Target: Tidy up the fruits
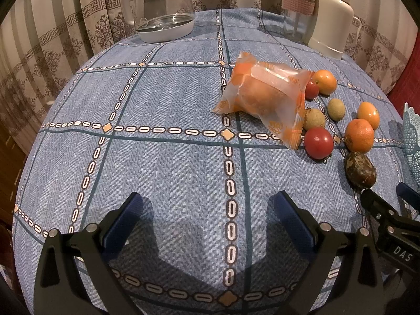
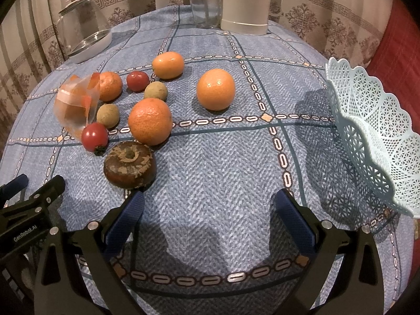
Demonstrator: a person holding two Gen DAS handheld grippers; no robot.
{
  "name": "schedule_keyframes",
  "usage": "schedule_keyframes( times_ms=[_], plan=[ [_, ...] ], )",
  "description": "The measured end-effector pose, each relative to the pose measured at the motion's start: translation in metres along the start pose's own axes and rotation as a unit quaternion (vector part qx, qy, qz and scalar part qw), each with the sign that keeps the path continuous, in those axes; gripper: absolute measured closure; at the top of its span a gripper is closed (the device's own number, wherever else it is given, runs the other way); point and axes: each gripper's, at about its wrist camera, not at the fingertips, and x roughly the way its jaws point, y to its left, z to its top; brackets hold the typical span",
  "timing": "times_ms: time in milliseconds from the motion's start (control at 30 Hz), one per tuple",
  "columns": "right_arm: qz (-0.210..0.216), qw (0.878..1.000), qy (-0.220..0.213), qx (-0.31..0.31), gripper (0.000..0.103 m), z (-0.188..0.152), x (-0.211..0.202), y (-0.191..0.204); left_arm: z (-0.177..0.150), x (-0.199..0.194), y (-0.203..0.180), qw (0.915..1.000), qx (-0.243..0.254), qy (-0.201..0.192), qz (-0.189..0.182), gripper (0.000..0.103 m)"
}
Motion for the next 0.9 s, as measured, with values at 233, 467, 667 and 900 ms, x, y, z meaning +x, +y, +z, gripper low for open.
schedule_keyframes(
  times_ms=[233, 467, 667, 900],
  plan=[
    [0.027, 1.000, -0.001, -0.009, 0.002, 0.001, -0.004, 0.000, 0.001, -0.005, 0.005, 0.9998, -0.012, -0.010, -0.013, 0.005],
    [0.046, 0.998, -0.033, -0.014, 0.002, 0.003, -0.022, 0.002, 0.002, -0.020, 0.010, 0.9989, -0.026, -0.036, -0.014, 0.005],
    [0.071, 0.994, -0.088, -0.001, 0.002, 0.010, -0.050, -0.002, 0.006, -0.035, 0.010, 0.9978, -0.021, -0.063, -0.007, 0.005],
    [0.097, 0.988, -0.121, 0.026, 0.002, 0.017, -0.070, -0.016, 0.017, -0.053, 0.012, 0.9955, -0.021, -0.092, -0.005, 0.005]
  ],
)
